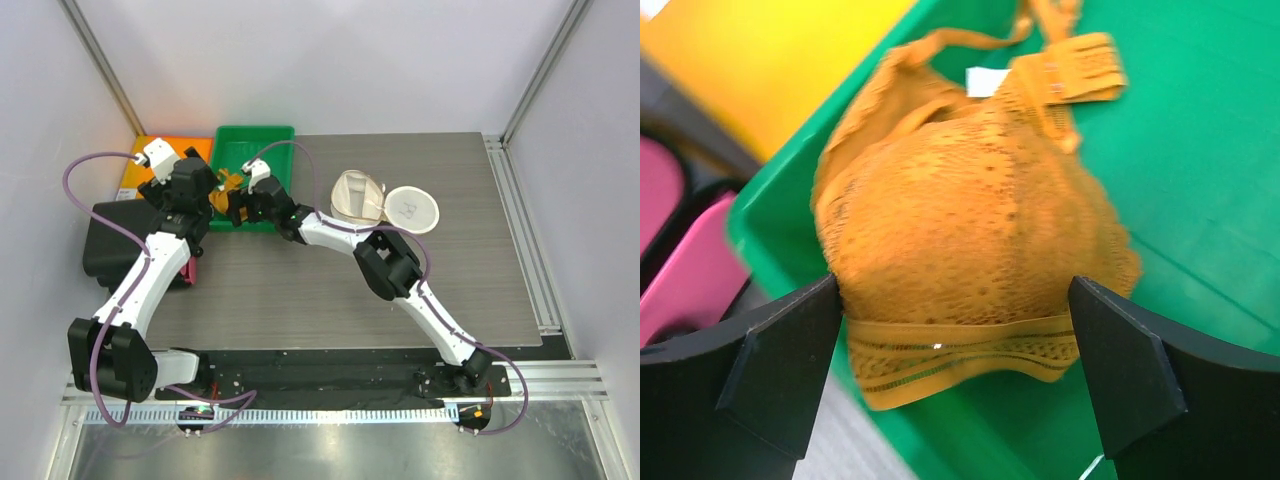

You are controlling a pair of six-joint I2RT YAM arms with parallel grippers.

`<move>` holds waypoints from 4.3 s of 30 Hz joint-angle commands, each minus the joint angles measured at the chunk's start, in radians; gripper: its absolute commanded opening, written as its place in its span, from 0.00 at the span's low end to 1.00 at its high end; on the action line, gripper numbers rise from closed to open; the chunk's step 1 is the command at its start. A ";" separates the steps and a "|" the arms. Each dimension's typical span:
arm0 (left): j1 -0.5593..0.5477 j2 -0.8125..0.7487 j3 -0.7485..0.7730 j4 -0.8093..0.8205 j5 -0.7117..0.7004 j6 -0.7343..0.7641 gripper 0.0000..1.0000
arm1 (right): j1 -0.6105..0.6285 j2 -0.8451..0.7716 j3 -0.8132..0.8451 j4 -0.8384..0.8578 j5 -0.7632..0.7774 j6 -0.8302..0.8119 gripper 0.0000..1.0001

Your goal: Place the bra in the laundry bag and zip it closed

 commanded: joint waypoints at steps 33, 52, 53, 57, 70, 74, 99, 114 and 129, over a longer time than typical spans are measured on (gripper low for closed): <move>0.013 -0.016 -0.012 0.035 -0.012 -0.008 1.00 | -0.048 -0.294 -0.038 -0.043 0.011 0.021 0.04; 0.034 -0.029 -0.018 0.084 0.241 0.020 1.00 | 0.257 -1.230 -1.134 -0.071 0.237 -0.081 0.04; 0.036 -0.030 -0.019 0.094 0.264 0.023 1.00 | 0.256 -1.258 -1.194 0.041 0.202 -0.113 0.04; 0.056 -0.021 -0.018 0.131 0.441 0.036 1.00 | 0.254 -1.394 -1.449 0.296 0.188 -0.194 0.01; 0.082 0.318 0.123 0.348 1.675 -0.061 1.00 | 0.238 -1.517 -1.762 0.563 0.416 -0.311 0.01; 0.062 0.373 0.054 0.646 1.792 -0.305 1.00 | 0.215 -1.556 -1.750 0.553 0.384 -0.308 0.01; -0.282 0.278 -0.133 0.530 1.618 -0.240 0.45 | 0.164 -1.496 -1.720 0.494 0.229 -0.286 0.06; -0.360 -0.044 -0.193 0.222 1.137 -0.131 0.00 | 0.092 -1.545 -1.741 0.460 0.266 -0.185 0.81; -0.568 0.141 -0.245 0.380 1.057 -0.237 0.00 | 0.061 -2.020 -1.577 -0.314 0.429 0.157 0.96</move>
